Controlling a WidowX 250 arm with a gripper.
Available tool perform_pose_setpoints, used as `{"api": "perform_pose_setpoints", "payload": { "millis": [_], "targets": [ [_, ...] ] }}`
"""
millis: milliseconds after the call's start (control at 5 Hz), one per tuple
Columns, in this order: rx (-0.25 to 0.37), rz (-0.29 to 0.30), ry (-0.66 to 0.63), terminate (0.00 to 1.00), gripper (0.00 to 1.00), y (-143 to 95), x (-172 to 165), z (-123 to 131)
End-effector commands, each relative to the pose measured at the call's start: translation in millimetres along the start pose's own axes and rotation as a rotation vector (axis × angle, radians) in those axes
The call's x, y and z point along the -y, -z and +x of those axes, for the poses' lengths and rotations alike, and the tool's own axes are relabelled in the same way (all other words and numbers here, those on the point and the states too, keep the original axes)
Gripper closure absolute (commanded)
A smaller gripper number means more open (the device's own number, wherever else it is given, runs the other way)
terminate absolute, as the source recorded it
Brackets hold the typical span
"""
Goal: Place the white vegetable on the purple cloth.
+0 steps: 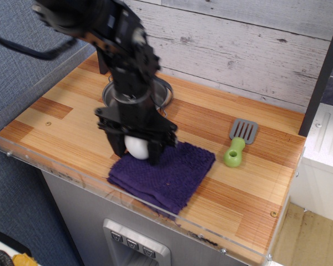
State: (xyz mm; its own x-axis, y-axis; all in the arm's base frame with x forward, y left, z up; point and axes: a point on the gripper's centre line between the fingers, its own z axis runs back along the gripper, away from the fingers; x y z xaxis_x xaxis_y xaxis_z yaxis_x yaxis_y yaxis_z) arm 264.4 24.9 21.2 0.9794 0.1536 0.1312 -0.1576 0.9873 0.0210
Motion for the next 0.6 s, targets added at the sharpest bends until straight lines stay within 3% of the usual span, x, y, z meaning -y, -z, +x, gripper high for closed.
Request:
{"api": "perform_pose_setpoints", "payload": {
  "millis": [0, 200, 400],
  "targets": [
    [0.082, -0.011, 0.012, 0.0, 1.0, -42, 16, 9],
    [0.144, -0.001, -0.009, 0.0, 1.0, -75, 14, 9],
    [0.149, -0.02, 0.003, 0.0, 1.0, -80, 21, 10]
  ]
}}
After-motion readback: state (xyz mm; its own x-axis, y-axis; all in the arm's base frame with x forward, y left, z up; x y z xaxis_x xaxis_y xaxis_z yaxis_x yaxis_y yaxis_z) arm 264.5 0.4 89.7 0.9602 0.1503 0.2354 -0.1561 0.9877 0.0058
